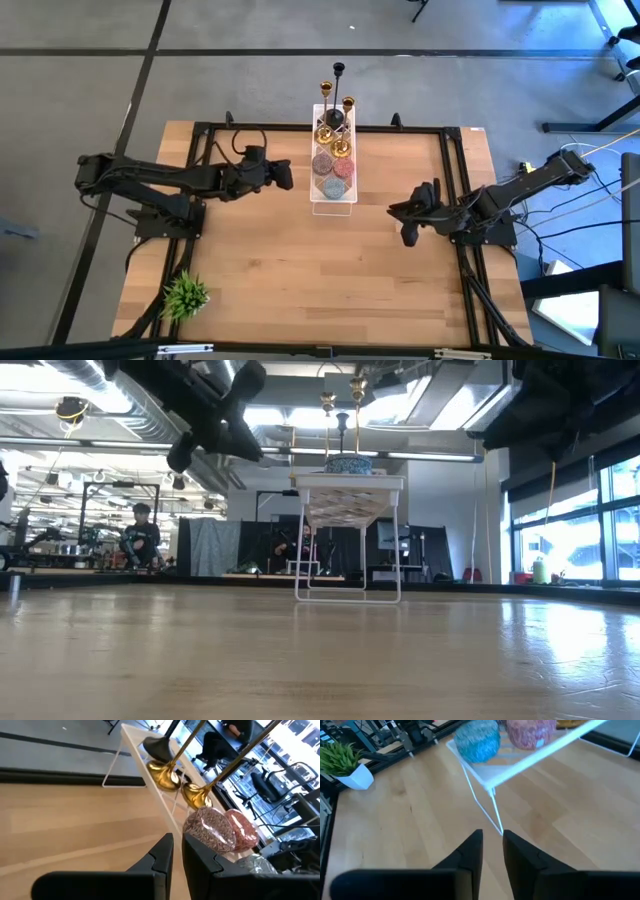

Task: Pick & Place candle stick holders
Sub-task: Return to Home Position

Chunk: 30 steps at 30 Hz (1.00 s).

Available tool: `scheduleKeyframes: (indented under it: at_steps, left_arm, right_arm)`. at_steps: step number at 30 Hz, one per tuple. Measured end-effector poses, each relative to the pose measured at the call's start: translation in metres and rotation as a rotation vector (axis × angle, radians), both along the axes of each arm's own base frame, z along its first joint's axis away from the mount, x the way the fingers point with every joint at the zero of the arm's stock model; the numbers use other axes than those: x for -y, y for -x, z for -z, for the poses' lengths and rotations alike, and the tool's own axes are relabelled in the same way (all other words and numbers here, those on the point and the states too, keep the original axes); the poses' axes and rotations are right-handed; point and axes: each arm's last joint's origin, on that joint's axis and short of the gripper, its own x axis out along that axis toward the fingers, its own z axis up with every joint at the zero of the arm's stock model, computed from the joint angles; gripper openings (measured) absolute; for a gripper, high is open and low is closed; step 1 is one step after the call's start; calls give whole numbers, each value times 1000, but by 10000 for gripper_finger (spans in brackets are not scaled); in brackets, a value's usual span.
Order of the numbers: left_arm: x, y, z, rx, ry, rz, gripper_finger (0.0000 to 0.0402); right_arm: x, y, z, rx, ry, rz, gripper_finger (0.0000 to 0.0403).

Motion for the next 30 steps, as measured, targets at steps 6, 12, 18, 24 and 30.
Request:
scheduleKeyframes:
  at_steps: [6,12,18,24,30]
  left_arm:
    - [5,-7,6,-6,10,21,33]
    - [8,-13,9,2,8,33,33]
    - [8,-12,10,-3,1,20,33]
    - [8,-12,10,-2,-1,15,33]
    - [8,-12,9,-2,-1,15,33]
  right_arm:
    - [0,0,8,9,-30,6,80]
    - [0,0,10,-13,-67,-1,79]
    - [5,-5,13,-50,-153,-26,58]
    - [13,-15,6,-15,-127,-160,49]
    - [27,-30,8,10,-95,-298,49]
